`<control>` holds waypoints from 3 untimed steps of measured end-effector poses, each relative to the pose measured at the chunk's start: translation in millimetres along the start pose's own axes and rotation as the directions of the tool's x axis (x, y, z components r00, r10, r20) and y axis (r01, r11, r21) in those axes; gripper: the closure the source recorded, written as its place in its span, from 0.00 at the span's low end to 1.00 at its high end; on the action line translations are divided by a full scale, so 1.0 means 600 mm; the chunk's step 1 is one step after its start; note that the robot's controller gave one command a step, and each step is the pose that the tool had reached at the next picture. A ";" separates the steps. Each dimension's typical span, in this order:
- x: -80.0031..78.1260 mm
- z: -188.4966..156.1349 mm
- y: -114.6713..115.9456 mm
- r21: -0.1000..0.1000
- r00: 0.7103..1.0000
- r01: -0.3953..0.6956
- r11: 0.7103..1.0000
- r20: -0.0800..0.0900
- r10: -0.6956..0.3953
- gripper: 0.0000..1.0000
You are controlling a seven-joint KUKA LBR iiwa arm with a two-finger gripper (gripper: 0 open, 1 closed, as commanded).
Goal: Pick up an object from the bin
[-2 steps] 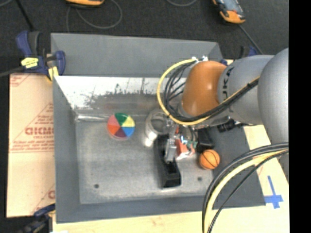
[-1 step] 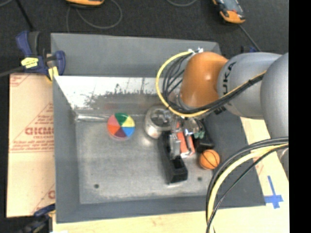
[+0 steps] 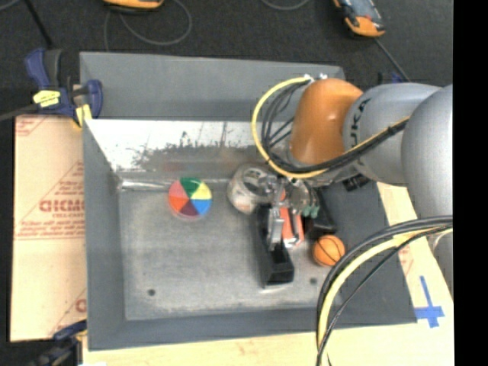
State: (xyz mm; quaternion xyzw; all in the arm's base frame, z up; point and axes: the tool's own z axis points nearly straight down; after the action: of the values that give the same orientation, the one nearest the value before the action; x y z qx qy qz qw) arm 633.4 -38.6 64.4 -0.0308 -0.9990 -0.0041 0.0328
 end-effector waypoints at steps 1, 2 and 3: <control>0.000 0.000 0.000 0.000 1.000 0.000 1.000 0.000 0.000 1.00; 0.005 -0.007 0.000 0.001 1.000 0.000 1.000 0.000 0.000 1.00; 0.011 -0.033 0.000 0.001 1.000 0.001 1.000 0.010 -0.001 1.00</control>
Offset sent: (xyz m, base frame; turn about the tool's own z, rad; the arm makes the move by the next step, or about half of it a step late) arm 0.0002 -0.0001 0.0597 0.0002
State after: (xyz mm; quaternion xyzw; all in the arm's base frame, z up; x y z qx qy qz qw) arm 628.4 -38.1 84.8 -0.0304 -0.9991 -0.0033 0.0280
